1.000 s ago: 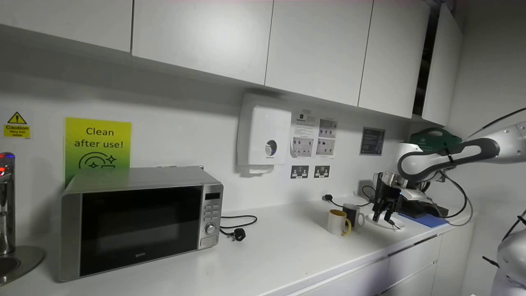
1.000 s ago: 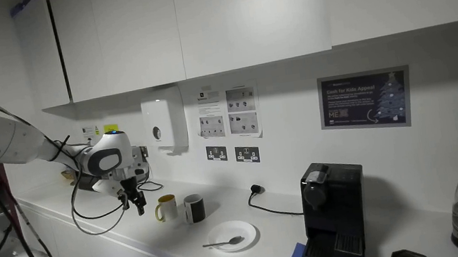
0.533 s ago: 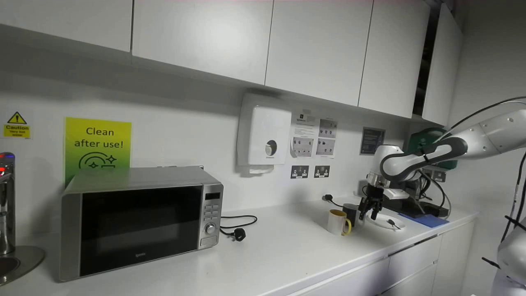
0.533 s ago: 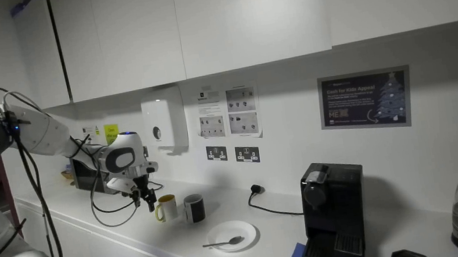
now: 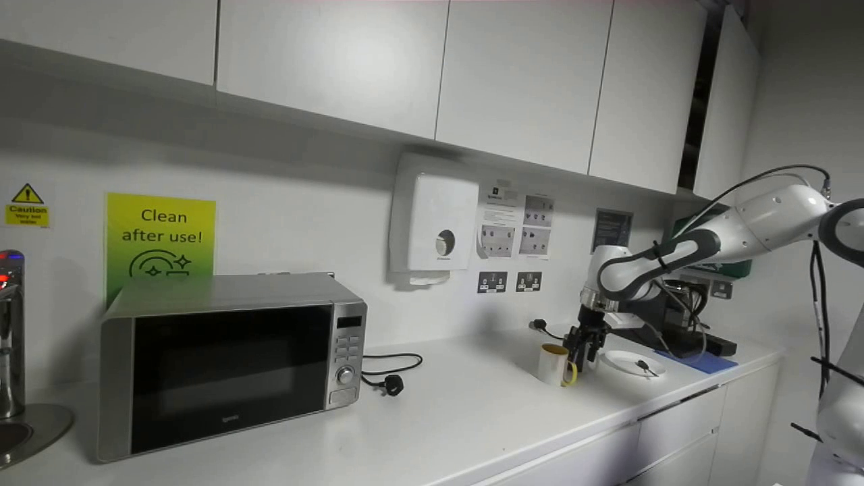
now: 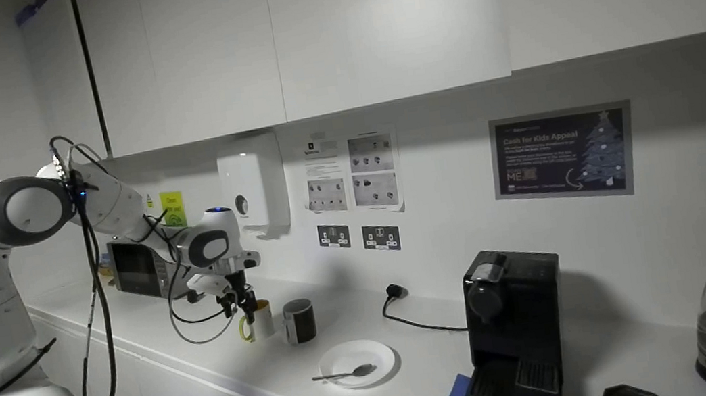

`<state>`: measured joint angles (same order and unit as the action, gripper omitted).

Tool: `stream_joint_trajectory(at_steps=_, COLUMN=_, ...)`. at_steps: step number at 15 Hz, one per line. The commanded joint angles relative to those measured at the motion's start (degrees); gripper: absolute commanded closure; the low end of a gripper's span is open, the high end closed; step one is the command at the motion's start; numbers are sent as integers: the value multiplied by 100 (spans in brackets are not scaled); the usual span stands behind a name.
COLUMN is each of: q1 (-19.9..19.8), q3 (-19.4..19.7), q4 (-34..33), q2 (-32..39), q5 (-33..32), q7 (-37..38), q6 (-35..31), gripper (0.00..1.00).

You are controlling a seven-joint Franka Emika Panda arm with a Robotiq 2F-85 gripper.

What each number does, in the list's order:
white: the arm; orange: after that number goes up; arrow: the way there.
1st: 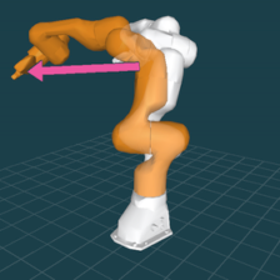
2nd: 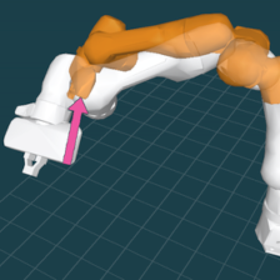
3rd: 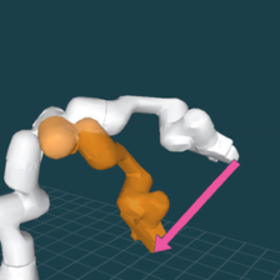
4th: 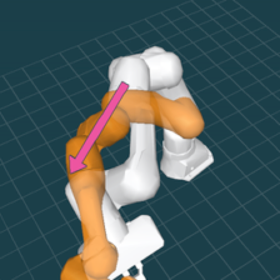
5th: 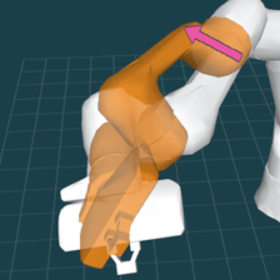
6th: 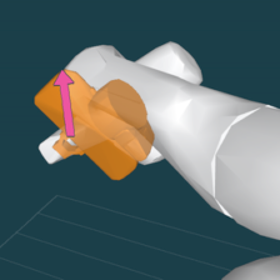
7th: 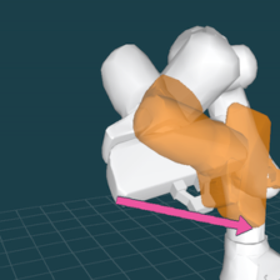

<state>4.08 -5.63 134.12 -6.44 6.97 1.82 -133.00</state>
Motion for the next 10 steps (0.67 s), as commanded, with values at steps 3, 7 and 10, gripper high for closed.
stream_joint_trajectory(at_steps=3, q1=25, q3=18, q4=-645, q2=584, q5=-308, q7=56, q6=147, gripper=0)
stream_joint_trajectory(at_steps=7, q1=40, q3=23, q4=-870, q2=793, q5=-441, q7=82, q6=241, gripper=0)
stream_joint_trajectory(at_steps=10, q1=45, q3=32, q4=-926, q2=850, q5=-486, q7=44, q6=274, gripper=0)
